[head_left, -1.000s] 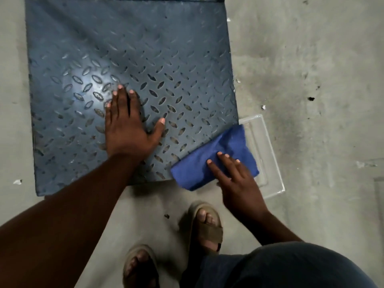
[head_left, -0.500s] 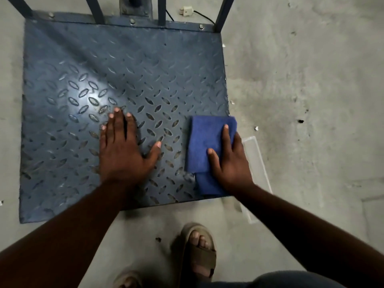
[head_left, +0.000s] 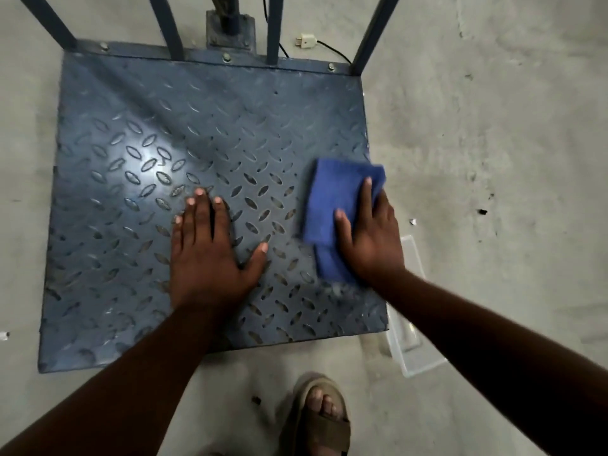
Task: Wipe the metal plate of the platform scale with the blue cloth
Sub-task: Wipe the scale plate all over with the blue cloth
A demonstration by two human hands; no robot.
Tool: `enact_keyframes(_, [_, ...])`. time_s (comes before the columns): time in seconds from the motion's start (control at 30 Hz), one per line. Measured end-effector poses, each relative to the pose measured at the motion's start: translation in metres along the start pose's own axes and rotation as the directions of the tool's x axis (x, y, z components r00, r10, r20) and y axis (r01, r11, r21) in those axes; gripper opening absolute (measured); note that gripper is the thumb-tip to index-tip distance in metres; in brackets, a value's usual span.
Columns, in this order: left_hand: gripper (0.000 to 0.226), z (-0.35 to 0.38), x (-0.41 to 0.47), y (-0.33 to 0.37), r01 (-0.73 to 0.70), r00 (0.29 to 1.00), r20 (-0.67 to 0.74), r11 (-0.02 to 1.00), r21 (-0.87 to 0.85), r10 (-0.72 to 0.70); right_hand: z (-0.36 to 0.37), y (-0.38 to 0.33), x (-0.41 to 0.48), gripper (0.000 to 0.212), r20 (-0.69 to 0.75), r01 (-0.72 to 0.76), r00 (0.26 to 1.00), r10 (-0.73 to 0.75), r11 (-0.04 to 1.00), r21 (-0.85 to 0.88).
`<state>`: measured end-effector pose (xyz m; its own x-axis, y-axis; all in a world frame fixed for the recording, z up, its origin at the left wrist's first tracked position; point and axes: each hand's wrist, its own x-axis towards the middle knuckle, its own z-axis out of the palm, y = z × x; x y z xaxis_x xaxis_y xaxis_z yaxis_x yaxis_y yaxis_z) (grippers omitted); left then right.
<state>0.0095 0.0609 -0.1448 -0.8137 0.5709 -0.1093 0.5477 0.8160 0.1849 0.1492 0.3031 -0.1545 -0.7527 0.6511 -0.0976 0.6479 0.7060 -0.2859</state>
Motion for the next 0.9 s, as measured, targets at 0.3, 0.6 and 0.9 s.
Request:
enact_keyframes(0.3, [0.106,0.000,0.001,0.000,0.003,1.000,0.028,1.000,-0.010,-0.003,-0.014,0.000,0.070,0.078,0.009,0.207,0.978,-0.211,0.951,-0.228])
enact_keyframes(0.6, [0.106,0.002,0.001,0.000,0.008,1.000,-0.015,0.999,-0.046,-0.008,0.008,-0.082,0.122,0.067,0.053,0.195,0.980,-0.190,0.974,-0.112])
enact_keyframes(0.9, [0.106,0.001,0.002,-0.001,0.007,1.000,-0.004,0.998,-0.055,-0.007,0.001,-0.039,0.035,0.078,0.019,0.071,0.997,-0.069,0.993,-0.090])
